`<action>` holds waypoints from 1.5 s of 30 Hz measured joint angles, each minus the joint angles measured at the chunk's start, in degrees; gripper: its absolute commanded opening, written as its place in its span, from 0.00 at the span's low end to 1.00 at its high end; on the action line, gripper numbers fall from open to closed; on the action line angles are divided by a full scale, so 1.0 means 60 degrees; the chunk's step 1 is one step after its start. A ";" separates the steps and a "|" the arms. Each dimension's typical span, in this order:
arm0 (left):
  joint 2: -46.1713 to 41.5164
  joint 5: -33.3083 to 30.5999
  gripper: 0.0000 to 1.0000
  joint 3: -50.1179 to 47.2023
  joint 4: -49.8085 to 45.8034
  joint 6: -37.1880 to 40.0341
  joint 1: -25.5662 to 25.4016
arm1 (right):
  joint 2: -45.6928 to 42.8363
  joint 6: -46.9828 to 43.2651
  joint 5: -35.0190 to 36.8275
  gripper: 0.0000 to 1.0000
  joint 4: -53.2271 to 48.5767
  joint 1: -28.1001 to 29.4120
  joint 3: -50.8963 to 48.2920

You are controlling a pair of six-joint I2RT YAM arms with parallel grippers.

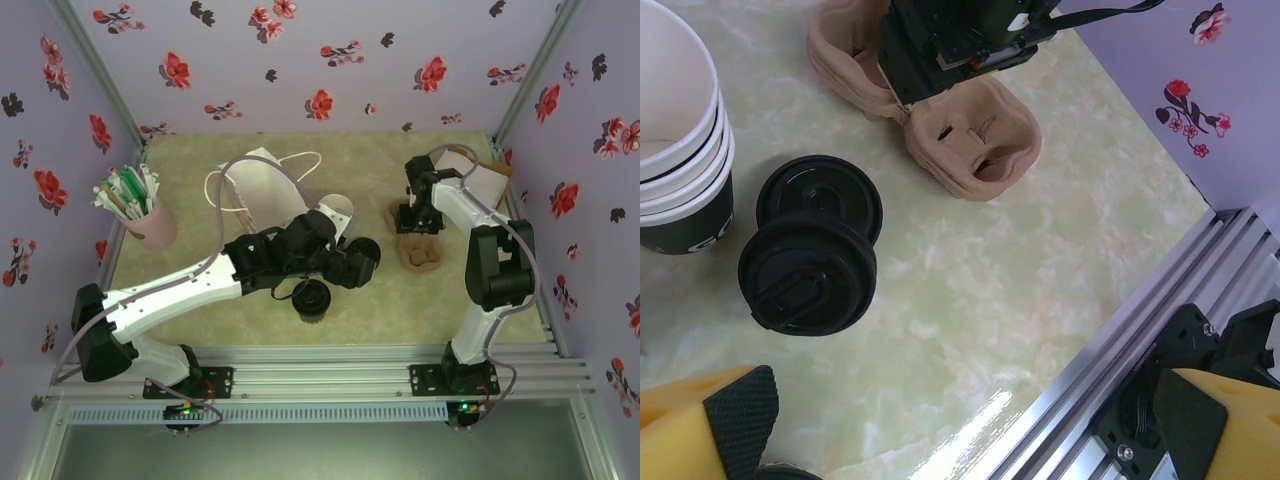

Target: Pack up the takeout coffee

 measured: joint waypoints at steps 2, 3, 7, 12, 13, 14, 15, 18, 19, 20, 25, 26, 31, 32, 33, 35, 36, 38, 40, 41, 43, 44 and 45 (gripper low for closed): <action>0.0000 0.0000 0.99 -0.0011 0.0000 0.0000 0.0000 | 0.0000 -0.0004 0.0004 0.50 -0.0033 0.0022 0.0011; 0.0000 0.0000 0.99 -0.0018 0.0004 0.0000 0.0000 | 0.0000 -0.0007 0.0011 0.49 -0.0051 0.0033 0.0015; -0.0007 0.0000 0.99 -0.0102 0.0004 0.0000 0.0000 | 0.0000 -0.0066 0.0018 0.46 -0.0120 0.0058 0.0025; -0.0018 -0.0004 0.99 -0.0117 -0.0004 0.0000 0.0007 | 0.0000 -0.0073 0.0040 0.43 -0.0178 0.0080 0.0040; -0.0029 -0.0004 0.99 -0.0117 0.0000 0.0000 0.0007 | 0.0000 -0.0076 0.0044 0.42 -0.0178 0.0091 0.0040; -0.0044 -0.0004 0.99 -0.0117 -0.0004 0.0000 0.0007 | 0.0000 -0.0080 0.0044 0.42 -0.0186 0.0095 0.0040; -0.0058 -0.0004 0.99 -0.0120 0.0000 0.0000 0.0011 | 0.0000 -0.0084 0.0044 0.41 -0.0193 0.0095 0.0040; -0.0102 -0.0004 0.99 -0.0124 0.0000 0.0000 0.0007 | 0.0000 -0.0102 0.0051 0.40 -0.0204 0.0098 0.0044; -0.0117 -0.0004 0.99 -0.0131 0.0000 0.0000 0.0007 | 0.0000 -0.0106 0.0051 0.40 -0.0208 0.0098 0.0047; -0.0127 -0.0004 0.99 -0.0135 0.0000 0.0000 0.0007 | 0.0000 -0.0106 0.0051 0.40 -0.0211 0.0098 0.0055; -0.0178 -0.0007 0.99 -0.0171 0.0004 0.0000 0.0011 | -0.0004 -0.0106 0.0062 0.39 -0.0219 0.0113 0.0058; -0.0189 -0.0007 0.99 -0.0178 0.0000 0.0000 0.0011 | -0.0007 -0.0106 0.0069 0.39 -0.0222 0.0117 0.0058; -0.0197 -0.0007 0.99 -0.0189 0.0004 0.0000 0.0011 | -0.0036 -0.0106 0.0073 0.37 -0.0302 0.0124 0.0058; -0.0197 -0.0007 0.99 -0.0189 0.0000 0.0000 0.0011 | -0.0051 -0.0106 0.0073 0.37 -0.0328 0.0124 0.0058; -0.0197 -0.0007 0.99 -0.0189 0.0004 0.0000 0.0011 | -0.0058 -0.0106 0.0073 0.37 -0.0357 0.0124 0.0058; -0.0197 -0.0007 0.99 -0.0189 0.0004 0.0000 0.0011 | -0.0095 -0.0102 0.0073 0.36 -0.0401 0.0124 0.0058; -0.0197 -0.0007 0.99 -0.0189 0.0004 0.0000 0.0011 | -0.0120 -0.0106 0.0073 0.36 -0.0423 0.0124 0.0058; -0.0197 -0.0007 1.00 -0.0193 0.0004 0.0000 0.0011 | -0.0160 -0.0102 0.0076 0.36 -0.0444 0.0124 0.0058; -0.0197 -0.0007 0.99 -0.0208 0.0007 0.0000 0.0011 | -0.0182 -0.0102 0.0076 0.36 -0.0459 0.0124 0.0058; -0.0197 -0.0007 0.99 -0.0222 0.0007 0.0000 0.0011 | -0.0197 -0.0106 0.0076 0.36 -0.0459 0.0124 0.0058; -0.0197 -0.0007 0.99 -0.0244 0.0007 0.0000 0.0011 | -0.0237 -0.0102 0.0073 0.36 -0.0459 0.0124 0.0058; -0.0197 -0.0007 0.99 -0.0251 0.0007 0.0000 0.0011 | -0.0255 -0.0102 0.0073 0.36 -0.0459 0.0124 0.0058; -0.0197 -0.0007 1.00 -0.0251 0.0007 0.0000 0.0011 | -0.0273 -0.0102 0.0073 0.36 -0.0459 0.0124 0.0058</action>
